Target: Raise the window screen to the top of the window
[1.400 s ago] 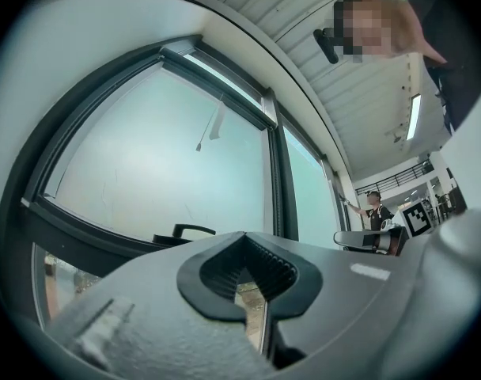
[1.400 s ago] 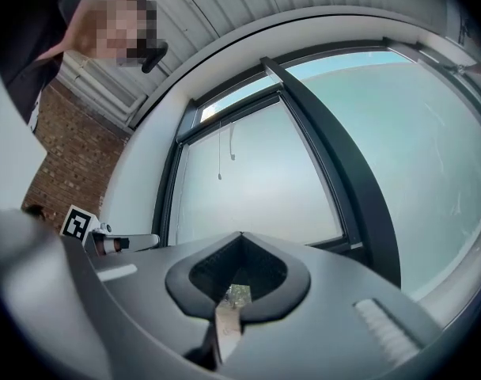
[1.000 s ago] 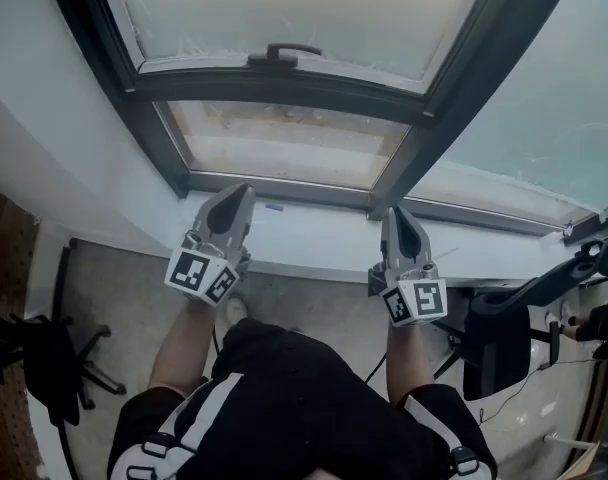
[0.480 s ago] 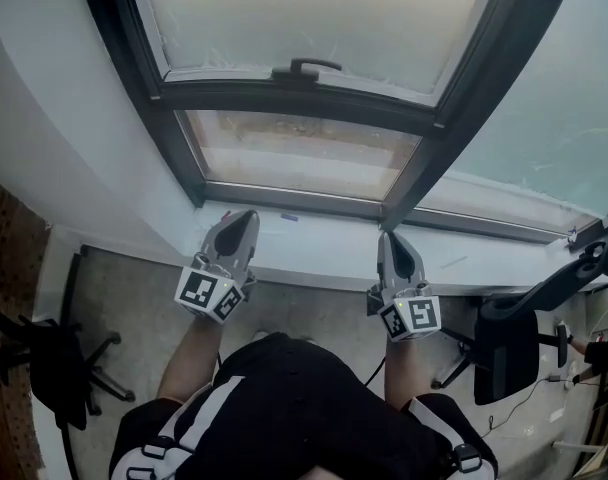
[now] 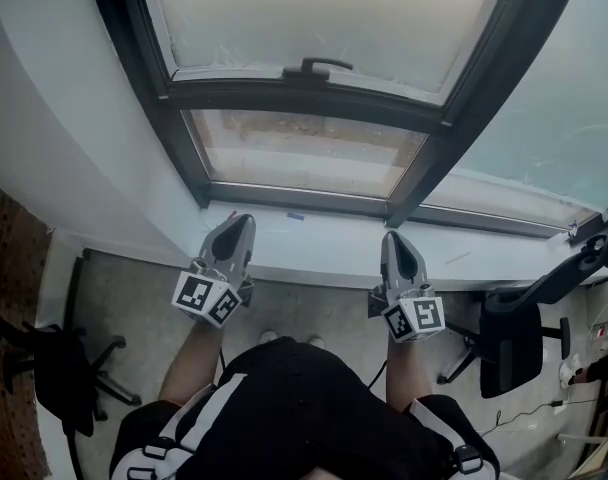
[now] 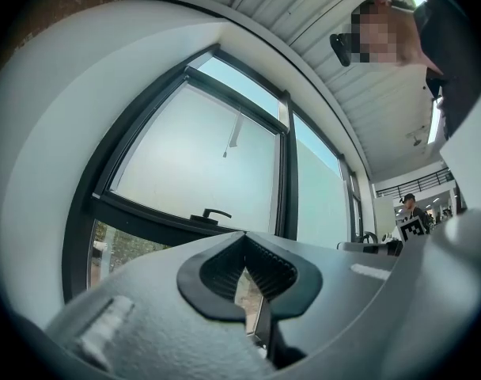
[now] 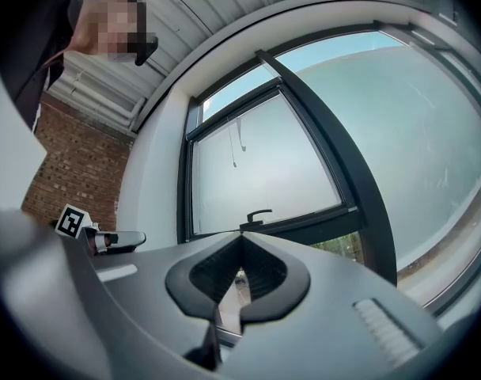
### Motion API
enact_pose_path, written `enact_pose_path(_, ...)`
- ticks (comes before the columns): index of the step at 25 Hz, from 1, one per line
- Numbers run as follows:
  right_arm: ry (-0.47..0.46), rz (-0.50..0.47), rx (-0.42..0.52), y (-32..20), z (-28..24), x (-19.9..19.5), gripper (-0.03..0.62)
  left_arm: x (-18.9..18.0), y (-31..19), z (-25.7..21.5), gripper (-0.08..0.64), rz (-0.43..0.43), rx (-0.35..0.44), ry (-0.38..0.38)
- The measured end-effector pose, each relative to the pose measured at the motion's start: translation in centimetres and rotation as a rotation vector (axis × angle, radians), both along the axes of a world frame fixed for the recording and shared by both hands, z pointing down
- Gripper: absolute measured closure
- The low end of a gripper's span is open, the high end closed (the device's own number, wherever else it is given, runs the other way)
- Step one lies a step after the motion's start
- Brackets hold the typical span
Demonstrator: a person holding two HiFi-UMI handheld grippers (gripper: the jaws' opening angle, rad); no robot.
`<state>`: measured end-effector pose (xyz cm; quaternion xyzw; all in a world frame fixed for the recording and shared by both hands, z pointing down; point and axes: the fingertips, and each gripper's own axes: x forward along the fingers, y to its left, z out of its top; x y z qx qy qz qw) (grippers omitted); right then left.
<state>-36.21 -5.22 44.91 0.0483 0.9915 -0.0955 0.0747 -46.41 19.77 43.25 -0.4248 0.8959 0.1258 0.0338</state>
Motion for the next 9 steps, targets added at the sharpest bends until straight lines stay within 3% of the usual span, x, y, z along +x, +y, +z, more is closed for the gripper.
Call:
enact_pose_path(4,0.001,0.012,0.008,0.24,-0.17,0.15,0.588,-0.06,-0.27,-0.04,0.555,0.027,0.003,0.004)
enact_pose_path(9,-0.003,0.008,0.021,0.53,-0.40,-0.28,0.588,-0.06,-0.38,-0.73,0.555,0.060,0.060,0.020)
